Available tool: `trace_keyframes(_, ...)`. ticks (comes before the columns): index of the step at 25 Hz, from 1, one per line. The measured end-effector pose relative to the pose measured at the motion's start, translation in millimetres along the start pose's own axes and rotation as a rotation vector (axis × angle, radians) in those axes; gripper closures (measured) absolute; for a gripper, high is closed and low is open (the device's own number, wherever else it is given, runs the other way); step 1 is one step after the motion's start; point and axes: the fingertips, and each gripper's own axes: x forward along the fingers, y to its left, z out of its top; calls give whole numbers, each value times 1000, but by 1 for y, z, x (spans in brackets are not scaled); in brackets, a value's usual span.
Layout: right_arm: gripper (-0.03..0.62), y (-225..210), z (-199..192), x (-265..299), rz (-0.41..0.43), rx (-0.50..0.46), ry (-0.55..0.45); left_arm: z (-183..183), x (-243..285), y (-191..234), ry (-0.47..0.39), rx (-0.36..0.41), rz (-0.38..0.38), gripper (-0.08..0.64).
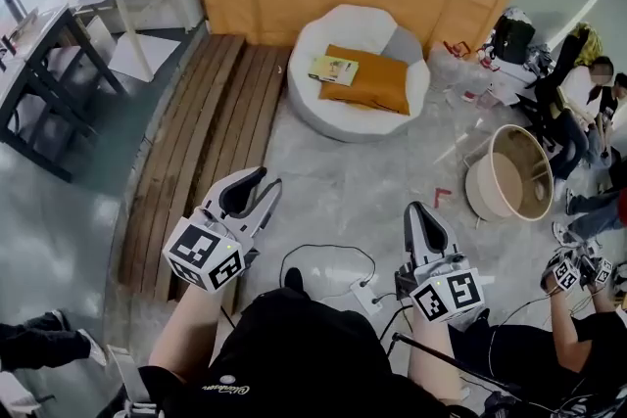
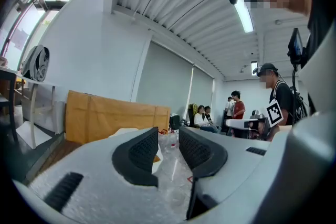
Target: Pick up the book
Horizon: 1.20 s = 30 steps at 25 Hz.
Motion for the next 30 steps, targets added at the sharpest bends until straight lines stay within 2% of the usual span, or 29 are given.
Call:
trace_keyframes(5,581,-7,7,73,4,-17,-4,19,40,50,-9,27,-28,431)
trace_keyframes(13,581,-24,14,137,17,-58,3,27,94,75,-15,29,-70,431)
trace_keyframes(17,581,-46,8,165,23,-51,2,22,128,89,-8,29,-75,431)
trace_keyframes(23,581,-110,7,228,32,-34,-5,21,212,124,18,28,-65,431)
trace_keyframes(30,581,-215,40,320,58,-4,15,55,345,165,37,13,-41,431)
